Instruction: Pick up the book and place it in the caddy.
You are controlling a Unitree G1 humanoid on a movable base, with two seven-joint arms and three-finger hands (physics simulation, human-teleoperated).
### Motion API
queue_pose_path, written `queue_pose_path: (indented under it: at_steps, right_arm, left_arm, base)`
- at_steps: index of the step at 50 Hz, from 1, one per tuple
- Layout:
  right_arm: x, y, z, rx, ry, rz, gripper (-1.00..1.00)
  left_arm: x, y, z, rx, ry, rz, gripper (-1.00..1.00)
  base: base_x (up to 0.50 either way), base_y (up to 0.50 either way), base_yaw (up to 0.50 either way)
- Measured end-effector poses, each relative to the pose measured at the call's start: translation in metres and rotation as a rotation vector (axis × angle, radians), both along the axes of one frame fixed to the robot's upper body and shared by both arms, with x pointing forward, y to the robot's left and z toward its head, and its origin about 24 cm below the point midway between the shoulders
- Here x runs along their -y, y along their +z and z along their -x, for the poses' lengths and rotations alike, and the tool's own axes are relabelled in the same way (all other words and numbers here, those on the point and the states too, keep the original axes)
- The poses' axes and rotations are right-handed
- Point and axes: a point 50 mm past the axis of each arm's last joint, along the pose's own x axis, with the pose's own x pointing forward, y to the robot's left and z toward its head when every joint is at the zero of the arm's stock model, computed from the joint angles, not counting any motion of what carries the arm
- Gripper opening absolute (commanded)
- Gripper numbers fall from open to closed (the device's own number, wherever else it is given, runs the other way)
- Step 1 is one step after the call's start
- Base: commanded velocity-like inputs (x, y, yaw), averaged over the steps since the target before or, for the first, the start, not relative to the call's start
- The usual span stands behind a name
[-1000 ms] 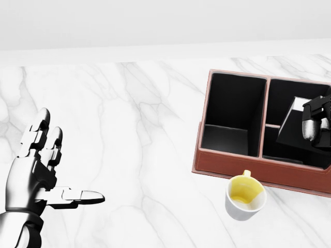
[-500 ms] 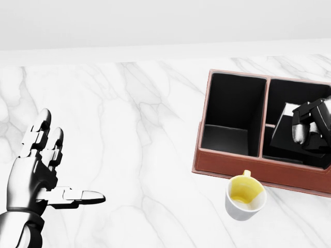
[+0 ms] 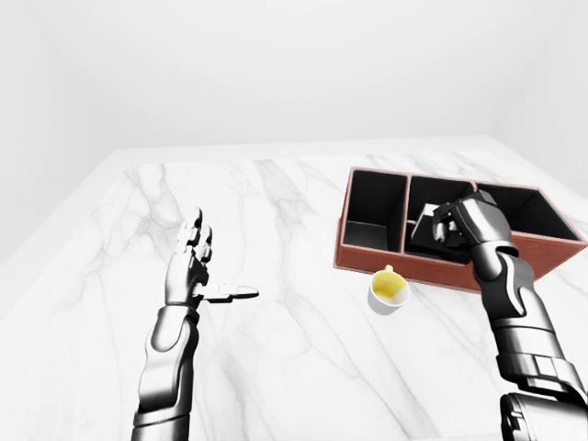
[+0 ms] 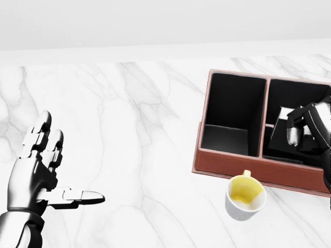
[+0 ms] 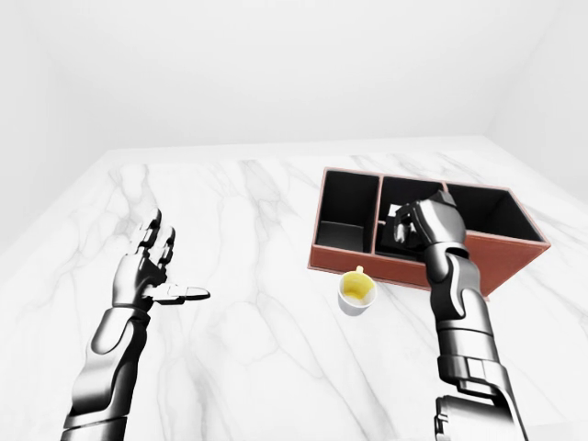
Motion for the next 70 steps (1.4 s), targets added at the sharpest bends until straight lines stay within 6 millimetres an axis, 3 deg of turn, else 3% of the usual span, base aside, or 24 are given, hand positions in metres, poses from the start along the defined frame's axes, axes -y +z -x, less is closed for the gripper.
queue_pose_path:
  at_steps: [29,70]
  right_arm:
    - [0.008,-0.019,-0.006,-0.032,-0.049,0.012,-1.00]
    - [0.007,-0.025,-0.026,0.027,-0.122,0.029,-1.00]
  left_arm:
    - [-0.001,-0.001,0.000,-0.005,0.002,-0.001,1.00]
    - [-0.002,-0.005,-0.001,-0.021,0.005,0.003,1.00]
  base:
    - [0.00,0.00,0.00]
    - [0.00,0.00,0.00]
